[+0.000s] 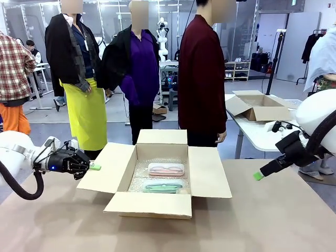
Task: Pack the glasses set securely to prepare it for shipping.
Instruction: Position the Package Box on the left side of the table.
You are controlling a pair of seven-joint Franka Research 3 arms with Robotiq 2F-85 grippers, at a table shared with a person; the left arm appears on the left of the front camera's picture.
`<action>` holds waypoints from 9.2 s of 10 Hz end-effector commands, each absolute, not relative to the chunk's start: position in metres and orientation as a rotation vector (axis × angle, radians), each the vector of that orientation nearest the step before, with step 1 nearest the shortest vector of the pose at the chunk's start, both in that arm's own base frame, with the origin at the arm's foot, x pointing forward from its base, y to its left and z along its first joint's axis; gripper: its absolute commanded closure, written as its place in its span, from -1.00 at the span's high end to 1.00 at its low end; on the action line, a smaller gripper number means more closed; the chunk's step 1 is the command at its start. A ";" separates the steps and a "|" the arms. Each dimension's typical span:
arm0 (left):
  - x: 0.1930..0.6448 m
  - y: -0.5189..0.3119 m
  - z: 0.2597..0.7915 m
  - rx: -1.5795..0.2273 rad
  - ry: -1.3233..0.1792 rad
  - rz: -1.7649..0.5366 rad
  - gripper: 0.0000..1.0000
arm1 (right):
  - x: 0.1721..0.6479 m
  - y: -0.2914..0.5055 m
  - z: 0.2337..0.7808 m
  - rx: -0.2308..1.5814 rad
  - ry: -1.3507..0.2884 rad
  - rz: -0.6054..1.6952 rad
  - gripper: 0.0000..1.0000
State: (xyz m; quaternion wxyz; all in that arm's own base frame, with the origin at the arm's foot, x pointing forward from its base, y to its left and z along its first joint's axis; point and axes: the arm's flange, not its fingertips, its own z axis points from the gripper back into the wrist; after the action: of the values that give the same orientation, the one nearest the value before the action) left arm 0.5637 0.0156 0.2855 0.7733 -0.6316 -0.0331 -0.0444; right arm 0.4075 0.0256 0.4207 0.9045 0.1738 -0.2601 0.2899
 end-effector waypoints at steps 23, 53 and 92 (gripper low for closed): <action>0.460 0.161 0.469 -0.355 -0.203 -0.260 -1.00 | 0.409 0.029 0.420 0.366 -0.550 0.575 1.00; 0.396 0.142 0.583 -0.246 -0.390 -0.371 0.88 | 0.409 0.029 0.420 0.366 -0.550 0.575 1.00; 0.391 0.126 0.596 -0.221 -0.399 -0.405 1.00 | 0.409 0.029 0.420 0.366 -0.550 0.575 1.00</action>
State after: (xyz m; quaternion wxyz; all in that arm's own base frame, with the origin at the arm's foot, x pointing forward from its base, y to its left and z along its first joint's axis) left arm 0.3899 0.1245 0.5913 0.9524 -0.1157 -0.1964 -0.2023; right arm 0.4076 0.0249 0.4204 0.9046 0.1749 -0.2602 0.2889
